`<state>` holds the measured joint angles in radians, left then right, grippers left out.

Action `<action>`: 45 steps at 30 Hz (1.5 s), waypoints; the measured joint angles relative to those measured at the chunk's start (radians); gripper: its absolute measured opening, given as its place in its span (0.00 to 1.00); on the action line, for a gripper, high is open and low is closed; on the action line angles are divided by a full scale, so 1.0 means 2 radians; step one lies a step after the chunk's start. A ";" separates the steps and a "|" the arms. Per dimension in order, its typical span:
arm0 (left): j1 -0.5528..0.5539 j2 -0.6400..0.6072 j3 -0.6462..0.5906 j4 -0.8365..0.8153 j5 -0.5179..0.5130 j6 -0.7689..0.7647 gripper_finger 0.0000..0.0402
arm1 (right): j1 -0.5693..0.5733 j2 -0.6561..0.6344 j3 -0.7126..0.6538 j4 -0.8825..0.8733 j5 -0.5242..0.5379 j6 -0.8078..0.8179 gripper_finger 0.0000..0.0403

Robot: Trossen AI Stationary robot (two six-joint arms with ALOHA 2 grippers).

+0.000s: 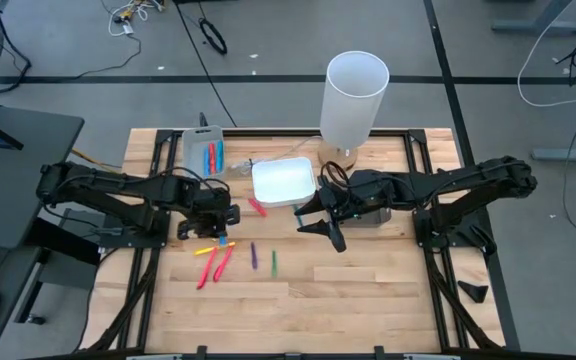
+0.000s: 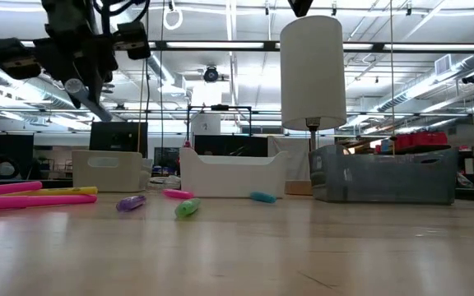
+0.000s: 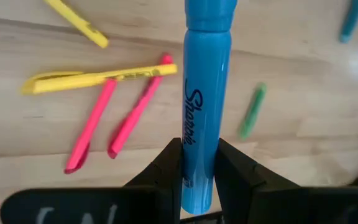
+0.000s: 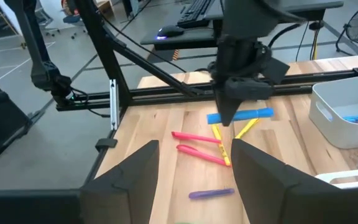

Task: Pick & Place Markers
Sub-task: Put the blue highlighter pen into the gray bin

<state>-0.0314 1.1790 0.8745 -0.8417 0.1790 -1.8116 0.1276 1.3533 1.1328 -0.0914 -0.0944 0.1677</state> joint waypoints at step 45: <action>0.582 0.044 0.002 -0.047 0.081 0.499 0.18 | 0.000 0.000 0.000 0.001 0.043 -0.010 0.49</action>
<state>1.1325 1.2672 0.8781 -0.9364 0.3408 -0.8132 0.1276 1.3540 1.1328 -0.0902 -0.0079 0.1486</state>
